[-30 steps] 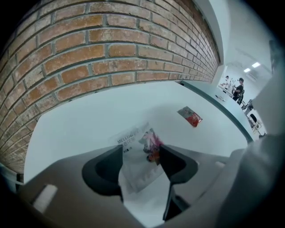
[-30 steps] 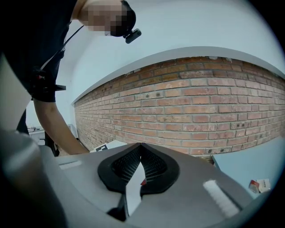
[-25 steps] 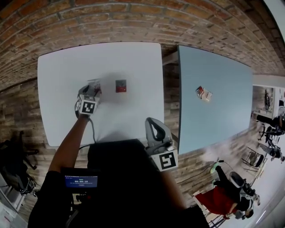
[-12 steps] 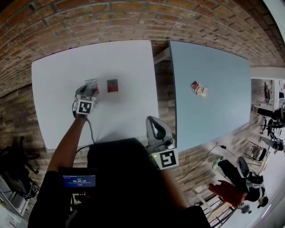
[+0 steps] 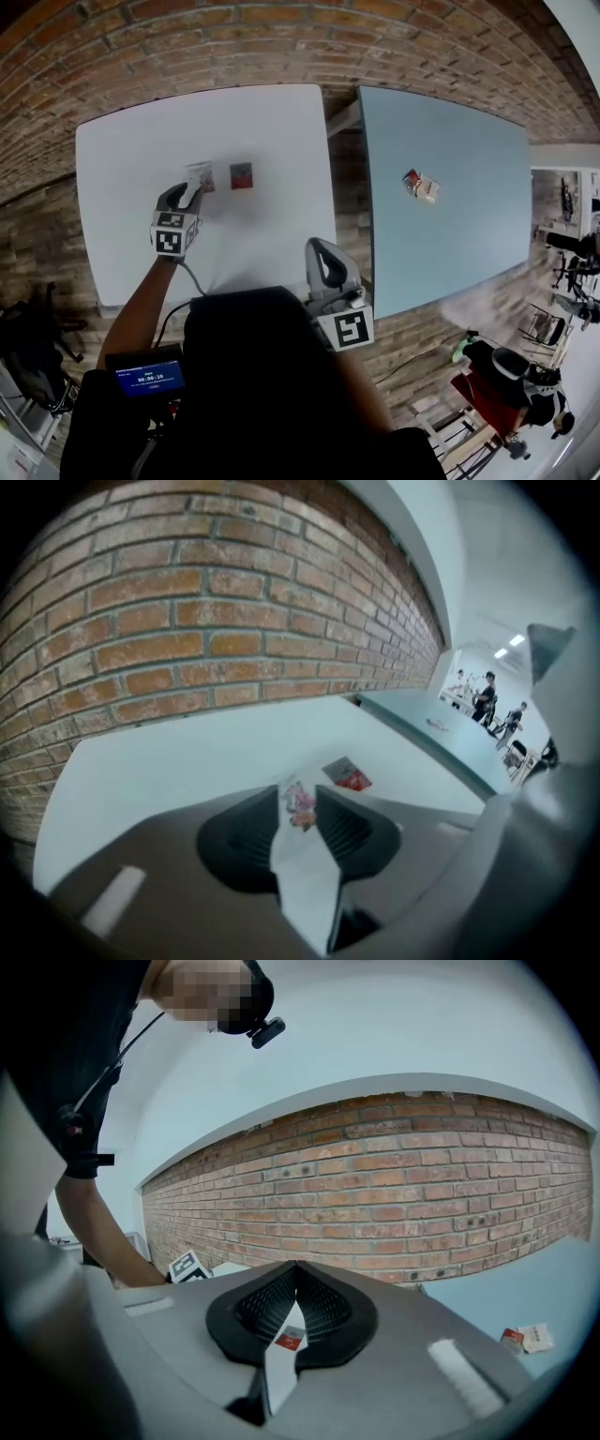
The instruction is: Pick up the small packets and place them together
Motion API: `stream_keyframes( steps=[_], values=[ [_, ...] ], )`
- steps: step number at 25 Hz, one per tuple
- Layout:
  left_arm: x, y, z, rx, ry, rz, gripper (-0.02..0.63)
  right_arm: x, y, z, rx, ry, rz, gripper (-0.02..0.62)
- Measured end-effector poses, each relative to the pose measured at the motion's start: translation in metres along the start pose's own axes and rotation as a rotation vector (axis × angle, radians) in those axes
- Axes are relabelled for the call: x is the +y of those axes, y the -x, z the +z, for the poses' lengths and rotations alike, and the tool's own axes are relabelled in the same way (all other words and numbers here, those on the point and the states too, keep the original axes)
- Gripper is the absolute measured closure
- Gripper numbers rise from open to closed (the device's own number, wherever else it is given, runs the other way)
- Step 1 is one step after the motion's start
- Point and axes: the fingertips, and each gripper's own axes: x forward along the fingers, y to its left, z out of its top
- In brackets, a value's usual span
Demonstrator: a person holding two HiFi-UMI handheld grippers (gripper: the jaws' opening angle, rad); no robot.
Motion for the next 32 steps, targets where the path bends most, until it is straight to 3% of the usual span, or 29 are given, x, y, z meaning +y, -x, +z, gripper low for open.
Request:
stream_keyframes(
  steps=[1, 2, 4, 5, 7, 9, 12, 17, 24, 32],
  values=[
    [-0.013, 0.018, 0.012, -0.079, 0.026, -0.059, 0.555, 0.002, 0.001, 0.002, -0.011, -0.010, 0.011, 0.592],
    [-0.029, 0.038, 0.025, -0.163, 0.061, -0.145, 0.606, 0.003, 0.002, 0.003, -0.023, -0.018, 0.019, 0.592],
    [-0.061, 0.082, 0.044, -0.297, 0.130, -0.292, 0.606, 0.004, 0.005, 0.005, -0.041, -0.022, 0.011, 0.592],
    [-0.070, 0.102, 0.049, -0.338, 0.151, -0.306, 0.606, 0.003, 0.006, 0.004, -0.047, -0.021, -0.002, 0.592],
    [-0.074, 0.140, 0.053, -0.392, 0.173, -0.242, 0.606, 0.005, 0.006, 0.001, -0.051, -0.032, 0.006, 0.592],
    [-0.074, 0.175, 0.059, -0.456, 0.196, -0.163, 0.606, 0.015, 0.003, 0.000, -0.064, -0.050, 0.070, 0.592],
    [-0.081, 0.220, 0.078, -0.601, 0.241, -0.134, 0.606, 0.032, -0.001, 0.009, -0.096, -0.042, 0.165, 0.594],
    [-0.083, 0.275, 0.091, -0.717, 0.194, -0.038, 0.606, 0.075, 0.006, 0.036, -0.143, -0.039, 0.273, 0.594],
    [-0.065, 0.319, 0.074, -0.779, 0.198, 0.026, 0.606, 0.136, 0.026, 0.044, -0.156, 0.024, 0.269, 0.592],
    [-0.072, 0.354, 0.036, -0.782, 0.165, 0.017, 0.606, 0.178, 0.056, 0.045, -0.188, 0.076, 0.134, 0.592]
  ],
)
